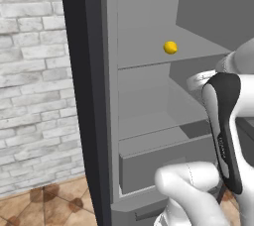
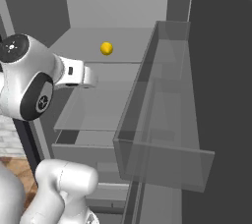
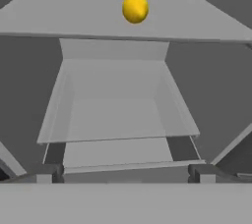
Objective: Retrieve a lemon from the fridge and place it on the cutting board with the fish.
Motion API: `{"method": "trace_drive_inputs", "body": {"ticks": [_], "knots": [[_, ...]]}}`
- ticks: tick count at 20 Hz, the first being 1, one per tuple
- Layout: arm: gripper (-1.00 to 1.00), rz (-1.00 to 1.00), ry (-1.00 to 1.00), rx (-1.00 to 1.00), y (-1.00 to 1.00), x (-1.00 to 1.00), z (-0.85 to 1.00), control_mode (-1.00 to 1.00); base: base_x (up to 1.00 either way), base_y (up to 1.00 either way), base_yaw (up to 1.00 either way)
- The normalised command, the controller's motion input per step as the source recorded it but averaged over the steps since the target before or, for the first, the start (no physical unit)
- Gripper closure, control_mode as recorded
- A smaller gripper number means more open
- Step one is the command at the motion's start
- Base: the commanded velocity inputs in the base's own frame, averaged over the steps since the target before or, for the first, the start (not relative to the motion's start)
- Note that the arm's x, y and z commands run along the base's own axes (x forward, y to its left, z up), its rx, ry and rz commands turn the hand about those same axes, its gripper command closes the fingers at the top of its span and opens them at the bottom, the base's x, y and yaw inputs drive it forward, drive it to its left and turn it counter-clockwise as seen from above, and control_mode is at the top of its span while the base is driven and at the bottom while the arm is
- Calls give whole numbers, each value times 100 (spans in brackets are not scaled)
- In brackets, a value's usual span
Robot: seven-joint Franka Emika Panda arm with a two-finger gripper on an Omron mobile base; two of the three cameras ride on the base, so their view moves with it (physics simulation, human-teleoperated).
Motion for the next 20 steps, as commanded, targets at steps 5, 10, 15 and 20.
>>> {"method": "trace_drive_inputs", "body": {"ticks": [5,10,15,20], "knots": [[-100,-11,-3,13,0,35,31,-100,0,0,0],[-100,-21,-35,8,1,8,5,-100,0,0,0],[-100,-20,-9,1,5,20,28,-100,0,0,0],[-100,-5,4,2,0,24,47,-100,0,0,0]]}}
